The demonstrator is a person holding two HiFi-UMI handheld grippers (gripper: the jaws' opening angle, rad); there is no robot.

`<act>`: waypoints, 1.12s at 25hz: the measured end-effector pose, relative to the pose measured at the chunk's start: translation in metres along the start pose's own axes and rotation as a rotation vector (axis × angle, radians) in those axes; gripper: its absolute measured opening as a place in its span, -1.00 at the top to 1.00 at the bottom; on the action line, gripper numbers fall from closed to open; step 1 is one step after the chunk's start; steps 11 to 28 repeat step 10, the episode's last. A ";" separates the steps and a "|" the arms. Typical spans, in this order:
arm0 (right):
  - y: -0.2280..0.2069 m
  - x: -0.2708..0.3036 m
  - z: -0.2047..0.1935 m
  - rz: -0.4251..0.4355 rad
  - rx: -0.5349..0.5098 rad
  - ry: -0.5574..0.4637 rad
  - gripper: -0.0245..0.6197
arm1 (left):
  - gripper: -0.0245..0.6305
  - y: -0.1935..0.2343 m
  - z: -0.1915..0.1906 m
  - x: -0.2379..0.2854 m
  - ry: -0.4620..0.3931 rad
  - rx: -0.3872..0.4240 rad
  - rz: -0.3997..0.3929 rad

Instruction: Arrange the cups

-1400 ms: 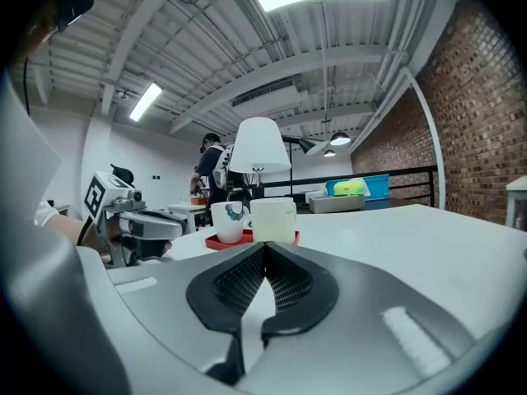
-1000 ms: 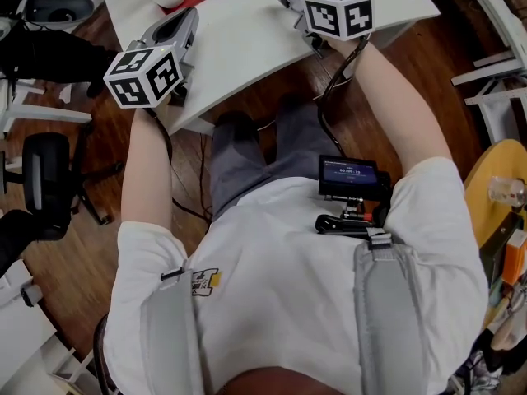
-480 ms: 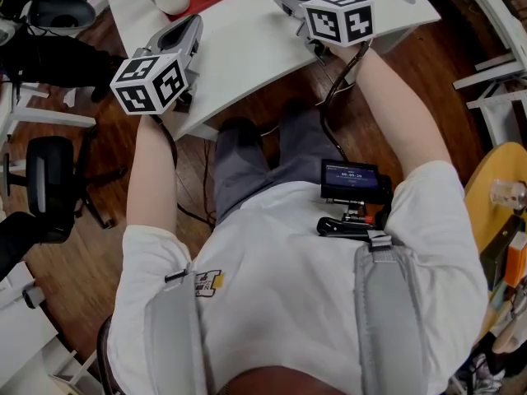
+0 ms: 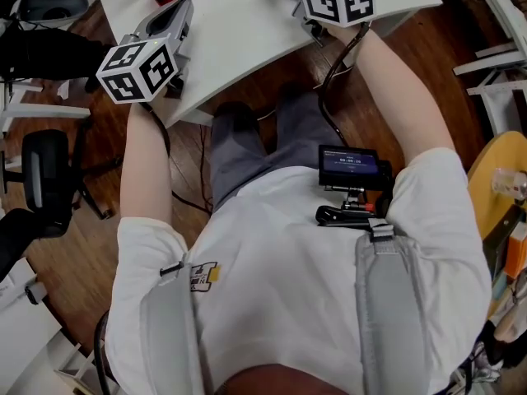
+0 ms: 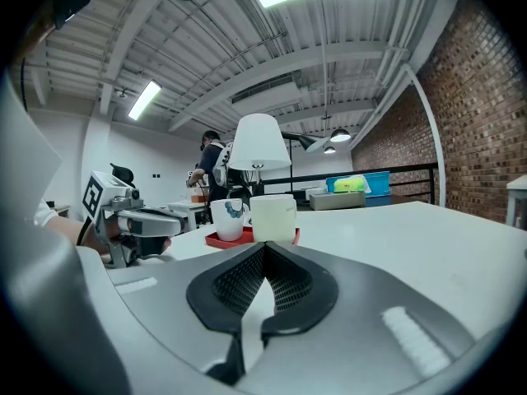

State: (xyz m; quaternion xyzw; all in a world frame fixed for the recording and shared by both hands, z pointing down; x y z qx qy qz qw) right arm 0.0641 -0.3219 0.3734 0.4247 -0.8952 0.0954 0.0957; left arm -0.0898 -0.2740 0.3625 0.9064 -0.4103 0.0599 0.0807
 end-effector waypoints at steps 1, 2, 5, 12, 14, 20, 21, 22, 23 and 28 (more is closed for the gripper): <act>0.000 0.000 0.000 0.000 0.000 0.000 0.92 | 0.93 0.000 0.000 0.000 0.000 0.000 0.000; 0.000 -0.001 0.000 0.000 0.000 0.000 0.92 | 0.93 -0.001 0.000 0.000 0.001 0.000 0.001; 0.000 -0.001 0.000 0.000 0.001 0.001 0.92 | 0.93 -0.001 0.000 0.000 0.000 0.000 0.000; -0.001 0.001 0.002 0.000 -0.001 -0.002 0.92 | 0.93 0.000 0.002 0.001 -0.005 0.005 0.003; -0.001 0.001 0.002 0.000 -0.001 -0.002 0.92 | 0.93 0.000 0.002 0.001 -0.005 0.005 0.003; -0.001 0.001 0.002 0.000 -0.001 -0.002 0.92 | 0.93 0.000 0.002 0.001 -0.005 0.005 0.003; -0.001 0.001 0.002 0.000 -0.001 -0.002 0.92 | 0.93 0.000 0.002 0.001 -0.005 0.005 0.003; -0.001 0.001 0.002 0.000 -0.001 -0.002 0.92 | 0.93 0.000 0.002 0.001 -0.005 0.005 0.003; -0.001 0.001 0.002 0.000 -0.001 -0.002 0.92 | 0.93 0.000 0.002 0.001 -0.005 0.005 0.003; -0.001 0.001 0.002 0.000 -0.001 -0.002 0.92 | 0.93 0.000 0.002 0.001 -0.005 0.005 0.003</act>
Point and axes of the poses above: the fingertips, and each gripper's own axes: x forward along the fingers, y to its left, z out of its top, the point moved 1 cm from there along -x, backward along the fingers, and after that the axes turned 4 degrees about -z, right-handed, at the moved point
